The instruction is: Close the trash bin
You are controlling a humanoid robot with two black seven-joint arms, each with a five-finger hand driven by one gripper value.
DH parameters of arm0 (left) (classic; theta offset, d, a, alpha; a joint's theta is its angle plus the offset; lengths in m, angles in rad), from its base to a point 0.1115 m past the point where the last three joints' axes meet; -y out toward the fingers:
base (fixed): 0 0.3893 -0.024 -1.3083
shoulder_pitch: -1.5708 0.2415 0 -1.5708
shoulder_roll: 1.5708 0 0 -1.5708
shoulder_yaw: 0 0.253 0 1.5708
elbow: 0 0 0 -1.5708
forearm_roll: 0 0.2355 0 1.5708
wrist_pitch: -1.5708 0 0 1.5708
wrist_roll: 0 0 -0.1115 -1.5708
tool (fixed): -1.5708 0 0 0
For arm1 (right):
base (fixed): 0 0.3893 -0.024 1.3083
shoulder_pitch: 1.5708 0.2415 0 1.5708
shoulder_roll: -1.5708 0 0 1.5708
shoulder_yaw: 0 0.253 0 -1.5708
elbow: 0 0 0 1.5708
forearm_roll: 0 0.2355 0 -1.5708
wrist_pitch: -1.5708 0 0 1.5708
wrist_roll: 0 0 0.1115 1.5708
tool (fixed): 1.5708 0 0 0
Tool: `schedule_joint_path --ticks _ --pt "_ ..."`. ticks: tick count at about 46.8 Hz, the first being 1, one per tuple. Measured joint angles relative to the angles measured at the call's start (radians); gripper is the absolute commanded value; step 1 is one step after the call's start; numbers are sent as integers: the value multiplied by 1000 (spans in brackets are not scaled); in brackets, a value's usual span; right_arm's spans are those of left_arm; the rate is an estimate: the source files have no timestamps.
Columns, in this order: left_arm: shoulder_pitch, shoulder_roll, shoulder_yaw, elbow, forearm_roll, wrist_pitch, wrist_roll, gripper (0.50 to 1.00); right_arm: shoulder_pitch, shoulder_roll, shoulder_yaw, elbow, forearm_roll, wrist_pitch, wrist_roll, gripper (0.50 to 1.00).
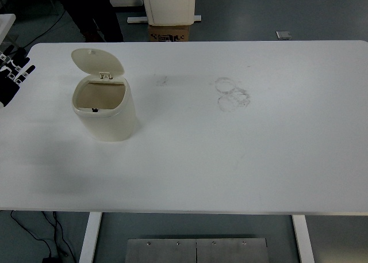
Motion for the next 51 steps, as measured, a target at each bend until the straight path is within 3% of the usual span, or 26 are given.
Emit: schedule_joint_path --ticks 51 --pt "3 5 8 -3 4 6 -12 1000 0 0 0 0 0 0 1 991"
